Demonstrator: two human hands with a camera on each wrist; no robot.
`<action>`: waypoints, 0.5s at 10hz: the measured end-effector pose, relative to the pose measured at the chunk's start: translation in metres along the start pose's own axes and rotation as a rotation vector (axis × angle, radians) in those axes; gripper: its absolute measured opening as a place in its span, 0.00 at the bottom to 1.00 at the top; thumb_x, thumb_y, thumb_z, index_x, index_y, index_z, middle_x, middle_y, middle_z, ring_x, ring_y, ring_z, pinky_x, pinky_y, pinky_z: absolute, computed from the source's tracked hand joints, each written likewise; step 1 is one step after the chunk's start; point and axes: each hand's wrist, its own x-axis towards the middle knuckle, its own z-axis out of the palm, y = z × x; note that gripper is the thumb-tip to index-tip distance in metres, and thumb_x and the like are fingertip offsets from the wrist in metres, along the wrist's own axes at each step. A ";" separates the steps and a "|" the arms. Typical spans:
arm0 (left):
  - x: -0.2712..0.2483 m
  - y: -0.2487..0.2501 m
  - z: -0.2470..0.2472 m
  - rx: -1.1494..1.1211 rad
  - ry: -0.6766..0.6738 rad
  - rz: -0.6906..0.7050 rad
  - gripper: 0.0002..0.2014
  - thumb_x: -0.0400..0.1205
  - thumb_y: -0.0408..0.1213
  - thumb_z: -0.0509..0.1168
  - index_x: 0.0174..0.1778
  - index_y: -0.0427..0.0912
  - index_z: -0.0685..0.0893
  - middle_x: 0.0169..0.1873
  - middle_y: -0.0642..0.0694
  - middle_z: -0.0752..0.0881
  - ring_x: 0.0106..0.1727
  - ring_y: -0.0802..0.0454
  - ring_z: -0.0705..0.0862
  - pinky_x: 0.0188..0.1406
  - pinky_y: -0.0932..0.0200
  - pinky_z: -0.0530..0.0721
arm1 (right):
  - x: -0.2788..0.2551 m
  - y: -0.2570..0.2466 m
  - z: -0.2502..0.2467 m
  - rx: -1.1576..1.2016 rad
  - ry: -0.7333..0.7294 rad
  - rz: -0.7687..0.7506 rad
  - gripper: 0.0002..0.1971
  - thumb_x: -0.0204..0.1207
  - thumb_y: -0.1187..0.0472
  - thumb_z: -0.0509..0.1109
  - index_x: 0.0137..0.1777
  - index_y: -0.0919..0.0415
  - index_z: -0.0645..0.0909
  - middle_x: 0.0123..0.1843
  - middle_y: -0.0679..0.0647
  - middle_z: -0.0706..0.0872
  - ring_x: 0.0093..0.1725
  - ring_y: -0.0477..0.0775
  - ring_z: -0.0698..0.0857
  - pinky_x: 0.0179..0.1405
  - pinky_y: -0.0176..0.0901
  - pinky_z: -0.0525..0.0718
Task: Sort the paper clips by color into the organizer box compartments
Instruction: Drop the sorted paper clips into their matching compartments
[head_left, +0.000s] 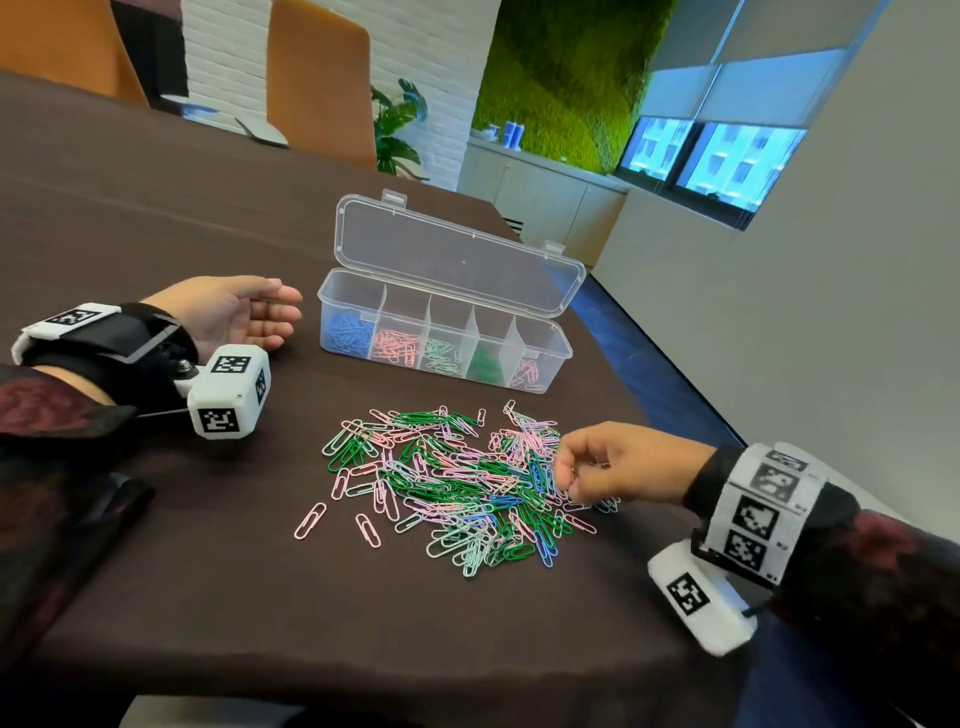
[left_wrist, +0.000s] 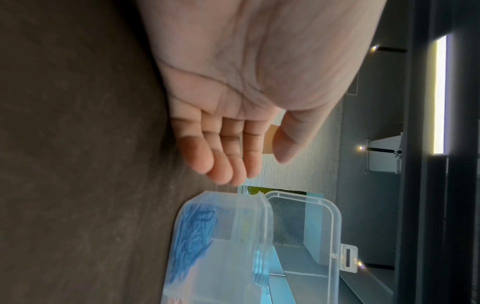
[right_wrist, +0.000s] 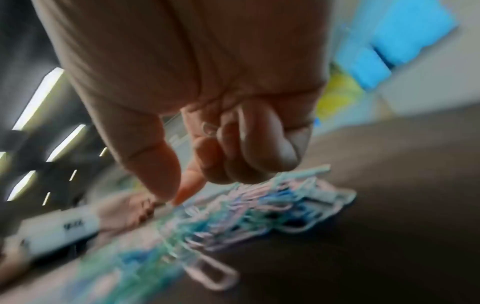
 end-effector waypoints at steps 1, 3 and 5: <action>-0.001 0.000 0.001 -0.002 0.001 0.000 0.12 0.87 0.41 0.54 0.48 0.41 0.81 0.28 0.49 0.86 0.24 0.57 0.84 0.23 0.67 0.84 | 0.002 -0.005 0.004 -0.349 -0.091 -0.041 0.14 0.72 0.68 0.73 0.41 0.47 0.77 0.24 0.45 0.68 0.23 0.41 0.67 0.27 0.32 0.67; -0.002 0.001 0.002 -0.006 0.004 -0.003 0.12 0.87 0.41 0.54 0.47 0.41 0.82 0.28 0.49 0.86 0.24 0.57 0.84 0.23 0.67 0.84 | 0.007 -0.005 0.009 -0.420 -0.102 -0.074 0.15 0.71 0.66 0.75 0.35 0.45 0.75 0.26 0.46 0.68 0.25 0.42 0.69 0.31 0.38 0.68; -0.003 0.002 0.003 -0.018 0.007 -0.005 0.12 0.87 0.41 0.55 0.47 0.41 0.82 0.27 0.49 0.86 0.24 0.57 0.84 0.22 0.67 0.84 | 0.005 0.003 0.006 -0.319 -0.079 -0.065 0.14 0.71 0.68 0.74 0.31 0.52 0.74 0.25 0.43 0.75 0.25 0.40 0.72 0.29 0.29 0.70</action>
